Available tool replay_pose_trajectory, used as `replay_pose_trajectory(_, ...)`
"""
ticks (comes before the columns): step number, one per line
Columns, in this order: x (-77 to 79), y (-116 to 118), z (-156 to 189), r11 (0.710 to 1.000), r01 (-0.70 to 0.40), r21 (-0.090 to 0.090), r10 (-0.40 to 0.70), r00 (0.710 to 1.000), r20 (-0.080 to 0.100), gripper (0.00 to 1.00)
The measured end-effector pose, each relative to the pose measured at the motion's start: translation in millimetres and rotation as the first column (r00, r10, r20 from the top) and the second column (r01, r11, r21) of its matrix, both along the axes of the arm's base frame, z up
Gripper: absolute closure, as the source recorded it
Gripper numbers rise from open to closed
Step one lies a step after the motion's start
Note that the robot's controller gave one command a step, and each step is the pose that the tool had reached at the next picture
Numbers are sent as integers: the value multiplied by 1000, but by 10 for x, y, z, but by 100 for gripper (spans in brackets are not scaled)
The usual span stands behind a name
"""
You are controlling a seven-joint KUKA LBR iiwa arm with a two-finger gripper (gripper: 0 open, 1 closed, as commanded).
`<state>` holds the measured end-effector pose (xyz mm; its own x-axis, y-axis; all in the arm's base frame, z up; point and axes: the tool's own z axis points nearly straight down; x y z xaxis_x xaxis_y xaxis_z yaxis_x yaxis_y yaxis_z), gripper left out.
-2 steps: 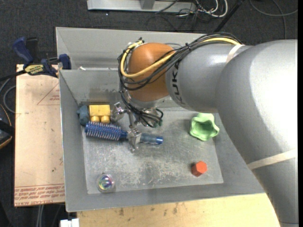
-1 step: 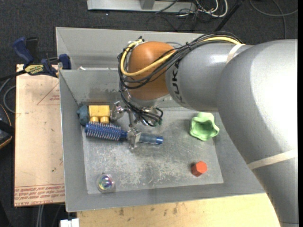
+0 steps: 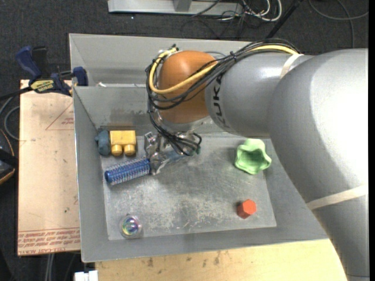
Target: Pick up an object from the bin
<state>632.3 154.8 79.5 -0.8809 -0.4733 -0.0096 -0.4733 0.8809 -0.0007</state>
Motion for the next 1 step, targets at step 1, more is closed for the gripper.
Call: replay_pose_trajectory(1,21,12,1153,1000,1,-1,-1,1000,2,100)
